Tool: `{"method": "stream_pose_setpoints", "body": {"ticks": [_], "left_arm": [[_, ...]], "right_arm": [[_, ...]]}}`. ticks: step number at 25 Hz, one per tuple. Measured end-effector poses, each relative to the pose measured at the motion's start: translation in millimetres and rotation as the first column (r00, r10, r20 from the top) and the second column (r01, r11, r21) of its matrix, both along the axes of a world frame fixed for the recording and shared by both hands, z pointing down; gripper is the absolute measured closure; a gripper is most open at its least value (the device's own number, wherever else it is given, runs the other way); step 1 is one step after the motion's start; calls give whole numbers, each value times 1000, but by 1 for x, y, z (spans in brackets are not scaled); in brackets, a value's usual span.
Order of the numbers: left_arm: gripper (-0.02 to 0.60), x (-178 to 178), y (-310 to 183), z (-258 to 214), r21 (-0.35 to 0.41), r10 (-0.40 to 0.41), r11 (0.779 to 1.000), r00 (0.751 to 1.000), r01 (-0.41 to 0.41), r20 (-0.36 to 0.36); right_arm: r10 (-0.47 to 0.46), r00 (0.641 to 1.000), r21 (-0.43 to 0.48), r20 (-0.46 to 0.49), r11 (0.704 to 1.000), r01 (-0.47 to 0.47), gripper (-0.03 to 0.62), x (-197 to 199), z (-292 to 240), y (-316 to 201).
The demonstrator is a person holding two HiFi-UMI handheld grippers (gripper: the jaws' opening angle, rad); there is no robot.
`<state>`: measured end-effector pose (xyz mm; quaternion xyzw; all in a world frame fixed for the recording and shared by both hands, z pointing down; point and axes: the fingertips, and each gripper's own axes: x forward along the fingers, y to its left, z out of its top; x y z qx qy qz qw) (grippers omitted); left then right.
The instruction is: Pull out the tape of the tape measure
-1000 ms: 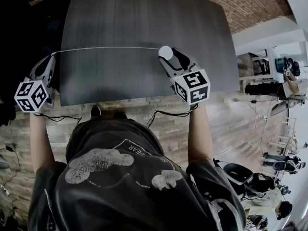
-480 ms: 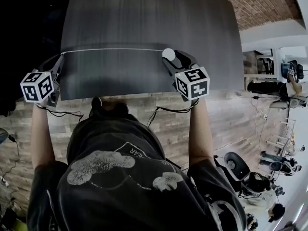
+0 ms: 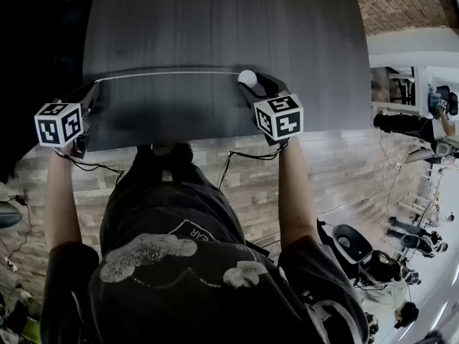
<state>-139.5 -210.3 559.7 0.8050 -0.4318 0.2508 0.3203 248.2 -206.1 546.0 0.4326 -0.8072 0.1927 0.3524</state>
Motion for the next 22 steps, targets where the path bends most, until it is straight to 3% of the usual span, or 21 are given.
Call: {"method": "stream_pose_setpoints", "body": {"ticks": [12,22], "left_arm": [[571,7,-10,34,-110,-4,994,999,7,32],[571,29,-13,44,-133,17,991,999,-11,42]], "right_arm": [[-27,997,-6,-66,1000,26,362,-2,48,-12],[-70,991,11,-118,997,71,362,-3,65,-9]]}}
